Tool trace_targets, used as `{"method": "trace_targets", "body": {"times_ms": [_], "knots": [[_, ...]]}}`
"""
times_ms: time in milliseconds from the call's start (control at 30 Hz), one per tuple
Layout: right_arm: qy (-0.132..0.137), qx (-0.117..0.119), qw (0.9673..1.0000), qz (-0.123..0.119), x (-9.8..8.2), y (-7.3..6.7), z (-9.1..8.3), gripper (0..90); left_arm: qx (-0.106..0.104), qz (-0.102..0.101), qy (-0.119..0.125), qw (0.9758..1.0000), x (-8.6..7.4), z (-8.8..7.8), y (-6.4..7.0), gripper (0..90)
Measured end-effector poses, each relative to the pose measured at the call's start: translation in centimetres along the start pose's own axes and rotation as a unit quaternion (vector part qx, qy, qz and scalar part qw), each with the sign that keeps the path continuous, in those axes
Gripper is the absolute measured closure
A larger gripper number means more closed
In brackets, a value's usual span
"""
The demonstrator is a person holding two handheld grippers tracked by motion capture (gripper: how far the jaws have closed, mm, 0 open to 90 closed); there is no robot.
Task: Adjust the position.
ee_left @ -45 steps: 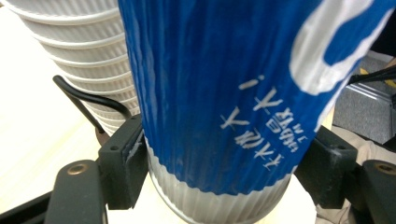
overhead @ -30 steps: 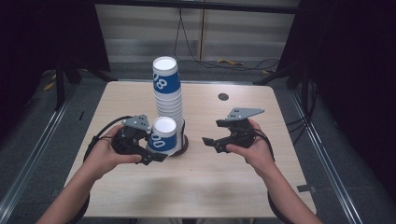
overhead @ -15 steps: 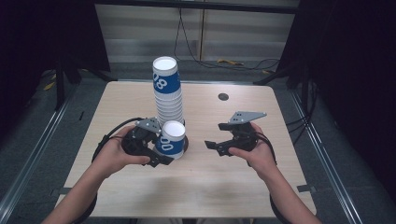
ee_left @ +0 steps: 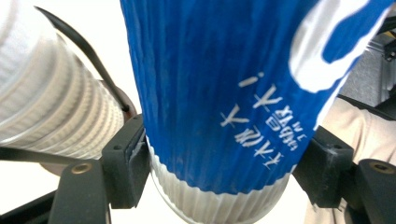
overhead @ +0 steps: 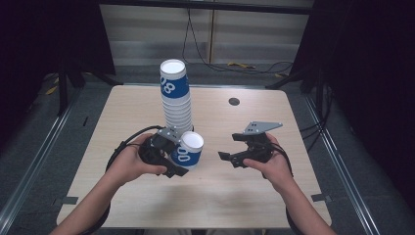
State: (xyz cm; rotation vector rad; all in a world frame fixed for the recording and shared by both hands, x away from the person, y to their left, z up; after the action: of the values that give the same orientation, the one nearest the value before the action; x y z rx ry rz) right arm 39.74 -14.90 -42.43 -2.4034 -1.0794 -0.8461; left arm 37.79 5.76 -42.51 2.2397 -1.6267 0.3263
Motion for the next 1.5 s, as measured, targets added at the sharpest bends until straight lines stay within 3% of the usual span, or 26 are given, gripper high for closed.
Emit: {"method": "trace_targets", "body": {"times_ms": [267,600,1267,1300,1333,1367,1500], "knots": [[-0.004,0.003,1.0,-0.005,-0.7,0.0,0.1,14.7,0.015,0.012,-0.03,0.9994,0.6,0.4,0.2,28.9],[-0.03,0.007,0.9992,-0.027,-1.5,-0.2,0.4,14.7,0.024,0.026,-0.091,0.9952,0.7,1.0,0.0,28.7],[-0.066,0.021,0.9958,-0.059,-2.0,-1.0,0.9,14.7,0.029,0.036,-0.127,0.9909,1.0,1.5,0.0,28.2],[-0.068,0.02,0.9957,-0.06,-2.0,-1.0,0.9,14.7,0.027,0.02,-0.125,0.9916,1.0,1.7,0.2,28.2],[-0.069,0.019,0.9956,-0.061,-2.0,-1.0,0.9,14.8,0.028,0.039,-0.132,0.99,1.1,1.6,0.0,28.2],[-0.07,0.021,0.9955,-0.06,-2.0,-1.1,0.9,14.7,0.027,0.033,-0.129,0.9907,1.1,1.6,0.0,28.1],[-0.07,0.024,0.9952,-0.063,-2.0,-1.2,1.0,14.8,0.027,0.039,-0.138,0.9893,1.1,1.7,-0.1,28.0]]}}
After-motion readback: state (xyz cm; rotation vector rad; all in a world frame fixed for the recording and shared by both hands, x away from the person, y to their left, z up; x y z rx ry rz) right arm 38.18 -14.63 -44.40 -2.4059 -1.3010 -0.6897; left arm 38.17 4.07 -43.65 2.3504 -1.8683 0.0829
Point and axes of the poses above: each handheld gripper's, and its own axes: z roughly forward along the jaws, x roughly out of its top, y roughly to its right, the point moved 7 cm from there along z, roughly forward along the jaws, and after that the axes turned 15 degrees about -y, right-handed, at the moved point
